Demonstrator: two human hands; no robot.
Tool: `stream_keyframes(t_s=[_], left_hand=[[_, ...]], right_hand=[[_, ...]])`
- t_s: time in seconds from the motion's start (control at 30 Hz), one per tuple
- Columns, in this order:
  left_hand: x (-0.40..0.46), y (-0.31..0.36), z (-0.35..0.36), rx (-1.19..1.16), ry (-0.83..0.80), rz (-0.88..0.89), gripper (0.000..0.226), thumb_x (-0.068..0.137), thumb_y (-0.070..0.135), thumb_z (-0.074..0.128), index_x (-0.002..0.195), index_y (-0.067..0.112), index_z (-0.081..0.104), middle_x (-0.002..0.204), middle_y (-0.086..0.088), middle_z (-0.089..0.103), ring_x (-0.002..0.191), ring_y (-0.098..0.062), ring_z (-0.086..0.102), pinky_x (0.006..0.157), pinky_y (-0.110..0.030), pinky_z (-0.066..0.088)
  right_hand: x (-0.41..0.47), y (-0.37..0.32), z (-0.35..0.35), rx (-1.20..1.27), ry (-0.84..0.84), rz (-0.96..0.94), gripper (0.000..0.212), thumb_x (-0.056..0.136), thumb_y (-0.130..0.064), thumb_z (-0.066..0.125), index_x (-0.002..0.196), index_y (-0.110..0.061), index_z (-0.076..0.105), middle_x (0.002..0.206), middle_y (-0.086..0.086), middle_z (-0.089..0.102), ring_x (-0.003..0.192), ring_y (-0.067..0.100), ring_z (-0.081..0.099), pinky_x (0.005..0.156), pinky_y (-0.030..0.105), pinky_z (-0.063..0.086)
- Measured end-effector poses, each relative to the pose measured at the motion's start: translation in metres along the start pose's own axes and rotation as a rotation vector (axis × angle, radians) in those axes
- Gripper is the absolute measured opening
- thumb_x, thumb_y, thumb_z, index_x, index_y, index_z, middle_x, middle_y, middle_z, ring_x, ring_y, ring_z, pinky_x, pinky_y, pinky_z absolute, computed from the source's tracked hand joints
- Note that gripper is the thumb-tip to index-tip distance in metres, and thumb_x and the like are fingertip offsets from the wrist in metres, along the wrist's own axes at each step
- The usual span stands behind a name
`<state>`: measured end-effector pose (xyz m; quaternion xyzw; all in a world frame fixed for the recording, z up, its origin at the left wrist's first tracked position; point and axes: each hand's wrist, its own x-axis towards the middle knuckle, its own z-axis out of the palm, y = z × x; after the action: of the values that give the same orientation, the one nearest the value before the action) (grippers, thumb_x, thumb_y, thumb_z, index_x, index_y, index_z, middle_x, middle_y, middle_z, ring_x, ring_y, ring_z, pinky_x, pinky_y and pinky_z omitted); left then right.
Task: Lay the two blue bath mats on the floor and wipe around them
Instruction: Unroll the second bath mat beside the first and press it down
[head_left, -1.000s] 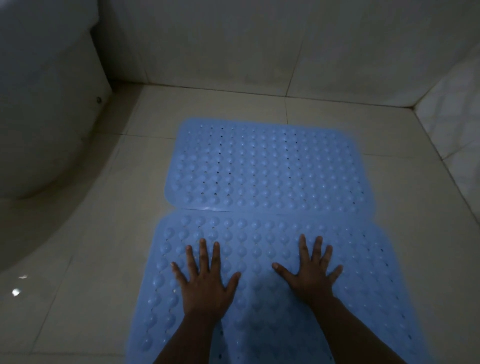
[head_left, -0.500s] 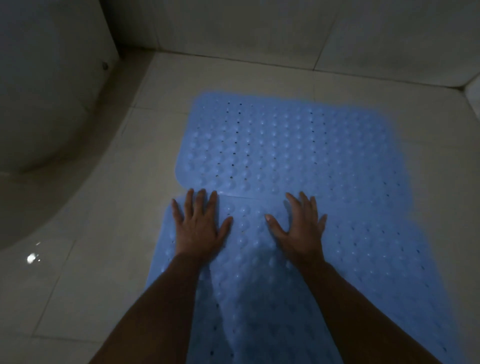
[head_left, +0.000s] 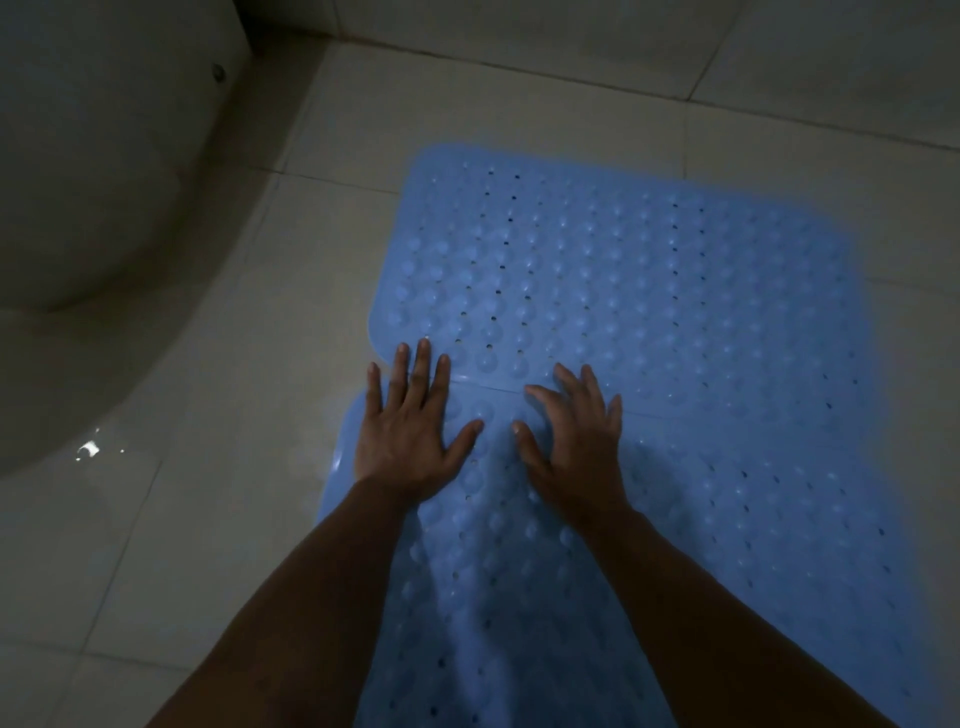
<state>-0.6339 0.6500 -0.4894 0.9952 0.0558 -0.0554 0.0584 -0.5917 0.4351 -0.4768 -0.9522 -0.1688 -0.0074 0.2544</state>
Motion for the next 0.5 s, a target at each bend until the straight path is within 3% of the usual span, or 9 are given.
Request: stream_keyframes(t_s=[0.5], left_hand=[[0.001, -0.005, -0.002, -0.036, -0.045, 0.028, 0.092, 0.098, 0.077, 0.014, 0.166, 0.018, -0.001, 0.173, -0.008, -0.016, 0.158, -0.028, -0.021, 0.127, -0.060, -0.001]], right_hand=[[0.004, 0.001, -0.009, -0.059, -0.070, -0.019, 0.048, 0.098, -0.056, 0.045, 0.137, -0.030, 0.057, 0.160, 0.004, 0.040, 0.156, 0.029, 0.021, 0.122, 0.067, 0.008]])
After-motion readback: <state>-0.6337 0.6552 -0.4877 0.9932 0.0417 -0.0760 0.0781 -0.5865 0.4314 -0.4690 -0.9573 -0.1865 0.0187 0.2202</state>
